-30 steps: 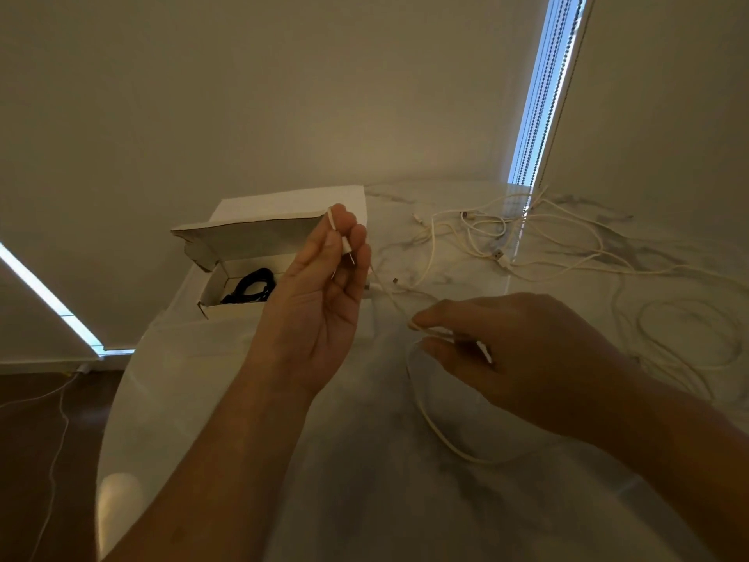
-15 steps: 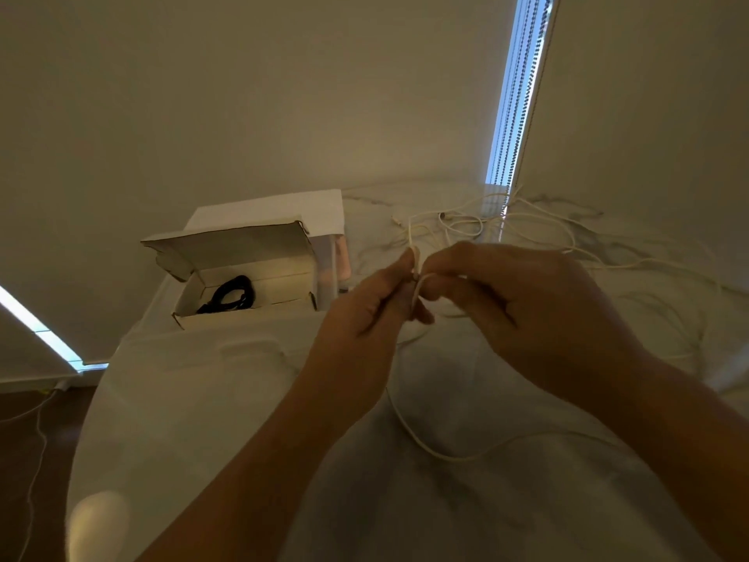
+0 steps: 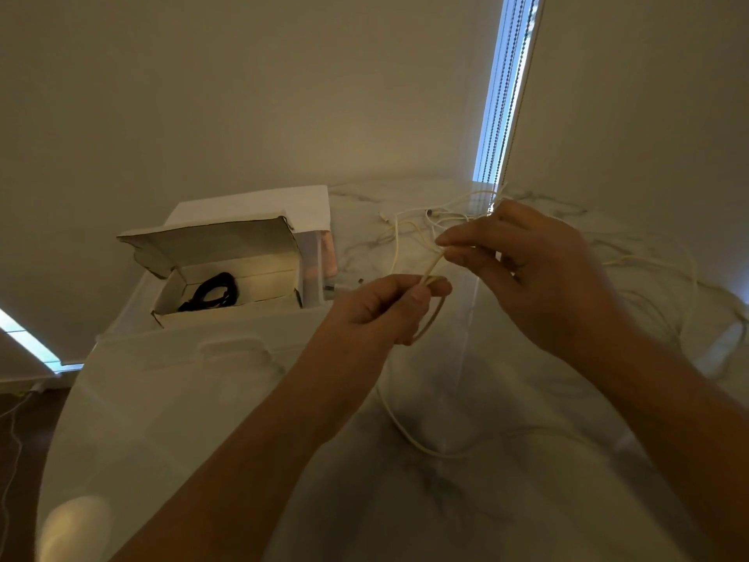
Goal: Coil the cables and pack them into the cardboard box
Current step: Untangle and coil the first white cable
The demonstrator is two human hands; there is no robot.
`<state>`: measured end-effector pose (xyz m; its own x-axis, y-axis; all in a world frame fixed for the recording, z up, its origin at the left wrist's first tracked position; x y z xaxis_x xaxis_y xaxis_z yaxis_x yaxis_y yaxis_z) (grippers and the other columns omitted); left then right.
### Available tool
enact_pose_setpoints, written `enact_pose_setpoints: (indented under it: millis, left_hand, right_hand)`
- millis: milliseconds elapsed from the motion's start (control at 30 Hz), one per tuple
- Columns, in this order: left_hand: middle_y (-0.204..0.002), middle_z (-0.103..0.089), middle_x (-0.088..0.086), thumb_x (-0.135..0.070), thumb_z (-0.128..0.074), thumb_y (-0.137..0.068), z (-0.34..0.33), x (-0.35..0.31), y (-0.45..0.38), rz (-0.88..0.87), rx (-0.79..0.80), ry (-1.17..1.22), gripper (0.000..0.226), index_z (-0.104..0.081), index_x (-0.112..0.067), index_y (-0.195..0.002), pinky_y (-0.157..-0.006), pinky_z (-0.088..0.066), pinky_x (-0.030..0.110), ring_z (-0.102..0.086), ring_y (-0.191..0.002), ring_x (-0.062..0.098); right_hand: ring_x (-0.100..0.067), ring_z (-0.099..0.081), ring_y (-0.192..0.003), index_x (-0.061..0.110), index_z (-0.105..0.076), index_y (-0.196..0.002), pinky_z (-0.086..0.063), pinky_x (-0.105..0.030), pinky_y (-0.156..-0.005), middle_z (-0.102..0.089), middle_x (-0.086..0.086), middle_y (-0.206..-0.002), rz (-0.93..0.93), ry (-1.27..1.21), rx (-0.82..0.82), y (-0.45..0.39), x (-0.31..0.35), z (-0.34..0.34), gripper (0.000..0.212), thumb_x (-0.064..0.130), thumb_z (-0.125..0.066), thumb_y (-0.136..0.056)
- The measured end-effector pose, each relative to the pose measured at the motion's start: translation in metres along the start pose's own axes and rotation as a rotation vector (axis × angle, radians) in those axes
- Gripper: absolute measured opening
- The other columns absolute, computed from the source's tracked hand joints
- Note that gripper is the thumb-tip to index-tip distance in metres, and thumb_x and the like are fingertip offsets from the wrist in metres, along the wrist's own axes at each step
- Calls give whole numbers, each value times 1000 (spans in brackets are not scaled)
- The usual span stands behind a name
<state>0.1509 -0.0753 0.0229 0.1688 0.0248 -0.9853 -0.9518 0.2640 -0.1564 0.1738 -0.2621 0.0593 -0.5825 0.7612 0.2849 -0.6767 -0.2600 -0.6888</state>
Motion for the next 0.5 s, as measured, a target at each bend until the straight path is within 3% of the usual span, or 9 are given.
enact_pose_setpoints:
  millis: [100, 200, 300, 500]
  left_hand:
    - [-77, -44, 8, -24, -52, -98, -2, -2, 1, 23, -48, 153, 27, -75, -12, -105, -71, -41, 23, -43, -64, 7]
    - [-84, -45, 14, -15, -50, -99, -7, -4, 1, 74, -96, 437, 26, -72, -3, -100, -67, -40, 22, -38, -66, 12]
    - [-78, -54, 3, -17, -50, -99, -10, -7, -4, 125, -111, 644, 30, -69, 1, -113, -70, -41, 22, -45, -65, 8]
    - [-84, -61, 1, -12, -48, -102, 5, -21, -25, 63, -216, 834, 32, -58, 4, -128, -71, -47, 19, -48, -66, 5]
  right_hand:
    - [-4, -50, -72, 31, -71, -110, -42, -21, -66, -60, 10, -89, -33, 19, 31, 1, -1, -4, 21, 38, -58, -95]
    - [7, -53, -71, 36, -68, -103, -34, -5, -61, -61, 15, -81, -157, -48, 61, 3, -2, -9, 16, 44, -57, -94]
    - [9, -54, -66, 37, -64, -100, -31, -8, -56, -58, 15, -72, -231, -104, 109, 7, -1, -19, 14, 46, -55, -94]
    - [-6, -60, -66, 38, -60, -104, -45, -17, -63, -66, 8, -73, -284, -146, 217, 15, 4, -29, 17, 47, -47, -99]
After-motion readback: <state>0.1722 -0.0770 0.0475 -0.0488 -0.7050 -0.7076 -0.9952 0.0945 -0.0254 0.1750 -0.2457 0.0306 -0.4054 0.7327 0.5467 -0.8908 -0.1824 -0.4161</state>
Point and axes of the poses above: each hand's wrist, its own y-axis away from the middle knuckle, its own z-axis out of the back of the hand, x = y × z, the point moved 2 cm from there along -y, towards the middle knuckle
